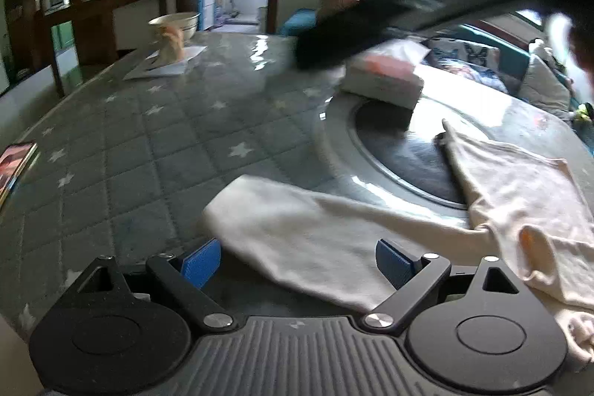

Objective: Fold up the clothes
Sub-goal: 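Grasp the other sleeve with the left gripper and fold it across the body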

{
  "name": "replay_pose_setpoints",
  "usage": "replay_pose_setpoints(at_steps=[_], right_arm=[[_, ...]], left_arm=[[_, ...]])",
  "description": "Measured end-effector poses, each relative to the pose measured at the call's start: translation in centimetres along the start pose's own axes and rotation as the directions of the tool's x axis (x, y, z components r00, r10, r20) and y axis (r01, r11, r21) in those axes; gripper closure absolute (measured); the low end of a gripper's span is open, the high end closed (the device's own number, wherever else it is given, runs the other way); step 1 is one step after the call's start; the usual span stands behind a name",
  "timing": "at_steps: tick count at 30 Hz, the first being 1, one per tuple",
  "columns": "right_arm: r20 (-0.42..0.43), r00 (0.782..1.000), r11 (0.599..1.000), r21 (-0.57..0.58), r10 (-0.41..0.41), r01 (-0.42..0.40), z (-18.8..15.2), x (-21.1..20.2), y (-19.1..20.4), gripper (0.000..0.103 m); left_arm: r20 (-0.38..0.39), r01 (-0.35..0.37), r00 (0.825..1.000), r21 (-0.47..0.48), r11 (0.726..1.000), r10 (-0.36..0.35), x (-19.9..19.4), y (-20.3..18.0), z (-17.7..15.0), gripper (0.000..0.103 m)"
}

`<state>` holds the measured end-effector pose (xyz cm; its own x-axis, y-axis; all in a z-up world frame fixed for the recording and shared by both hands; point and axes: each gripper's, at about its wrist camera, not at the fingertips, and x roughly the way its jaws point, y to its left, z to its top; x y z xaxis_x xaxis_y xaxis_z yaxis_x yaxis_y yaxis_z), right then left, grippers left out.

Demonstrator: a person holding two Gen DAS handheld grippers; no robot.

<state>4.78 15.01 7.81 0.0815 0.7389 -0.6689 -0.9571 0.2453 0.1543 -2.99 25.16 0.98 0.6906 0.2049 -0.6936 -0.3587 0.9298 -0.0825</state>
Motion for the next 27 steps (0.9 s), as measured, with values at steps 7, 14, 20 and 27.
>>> replay_pose_setpoints(at_steps=[7, 14, 20, 27], right_arm=[[-0.174, 0.975, 0.990, 0.024, -0.135, 0.142, -4.9, 0.0, -4.4, 0.094], [-0.282, 0.949, 0.989, 0.002, -0.143, 0.149, -9.3, -0.7, -5.4, 0.094], [-0.289, 0.947, 0.987, 0.030, -0.143, 0.158, -10.4, 1.4, -6.0, 0.094], [-0.217, 0.961, 0.982, 0.038, -0.170, 0.183, -10.6, 1.5, -5.8, 0.092]], left_arm=[[-0.028, -0.066, 0.997, -0.025, 0.997, 0.066, 1.9, 1.5, 0.6, 0.020], [-0.016, -0.105, 0.994, 0.005, 0.994, 0.105, 3.3, 2.0, 1.1, 0.060], [0.003, -0.150, 0.989, 0.056, 0.987, 0.150, 4.7, 1.9, 2.5, 0.084], [0.020, -0.179, 0.984, 0.082, 0.980, 0.178, 6.0, 2.0, 3.4, 0.085]])
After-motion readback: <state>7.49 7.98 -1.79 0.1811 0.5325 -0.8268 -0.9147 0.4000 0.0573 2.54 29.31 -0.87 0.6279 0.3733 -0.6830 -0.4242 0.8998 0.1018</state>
